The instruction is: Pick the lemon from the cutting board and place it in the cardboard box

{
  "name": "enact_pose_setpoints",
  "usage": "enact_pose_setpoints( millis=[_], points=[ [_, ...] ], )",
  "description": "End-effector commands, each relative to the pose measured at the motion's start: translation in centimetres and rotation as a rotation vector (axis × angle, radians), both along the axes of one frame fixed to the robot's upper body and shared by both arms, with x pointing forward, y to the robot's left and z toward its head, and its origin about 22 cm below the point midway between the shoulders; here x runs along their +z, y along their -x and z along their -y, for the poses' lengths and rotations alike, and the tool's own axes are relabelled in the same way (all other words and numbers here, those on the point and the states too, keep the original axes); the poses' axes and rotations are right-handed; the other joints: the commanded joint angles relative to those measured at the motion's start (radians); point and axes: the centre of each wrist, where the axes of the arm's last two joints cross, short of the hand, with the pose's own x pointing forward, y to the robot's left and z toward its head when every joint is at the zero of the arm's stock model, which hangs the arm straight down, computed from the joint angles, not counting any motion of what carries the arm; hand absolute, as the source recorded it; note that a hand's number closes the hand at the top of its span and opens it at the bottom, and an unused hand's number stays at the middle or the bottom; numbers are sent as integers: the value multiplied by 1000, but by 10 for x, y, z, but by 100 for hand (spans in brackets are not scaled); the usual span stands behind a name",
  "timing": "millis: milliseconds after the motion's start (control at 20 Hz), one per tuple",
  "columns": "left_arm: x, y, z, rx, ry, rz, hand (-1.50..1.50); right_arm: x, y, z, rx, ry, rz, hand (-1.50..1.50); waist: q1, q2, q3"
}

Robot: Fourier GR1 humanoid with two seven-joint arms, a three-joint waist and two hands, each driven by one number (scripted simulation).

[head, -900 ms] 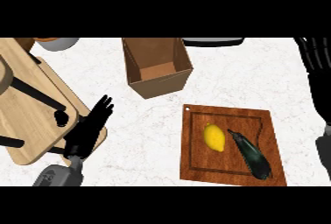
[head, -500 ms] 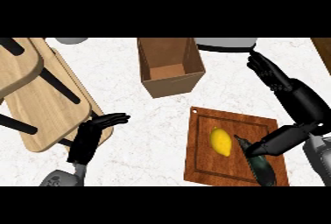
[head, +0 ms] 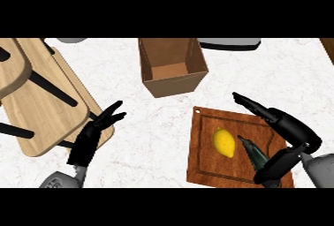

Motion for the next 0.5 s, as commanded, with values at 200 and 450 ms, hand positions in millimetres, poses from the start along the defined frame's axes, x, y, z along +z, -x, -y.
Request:
enact_pose_setpoints(
  millis=[200, 450],
  points=[
    [11, -12, -81, 305, -262, -13, 0, 30, -22, 31, 120, 266, 200, -150, 7, -9, 4],
    [31, -23, -84, 278, -277, 2, 0, 45, -33, 27, 234, 530, 216, -150, 33, -7, 1]
  ],
)
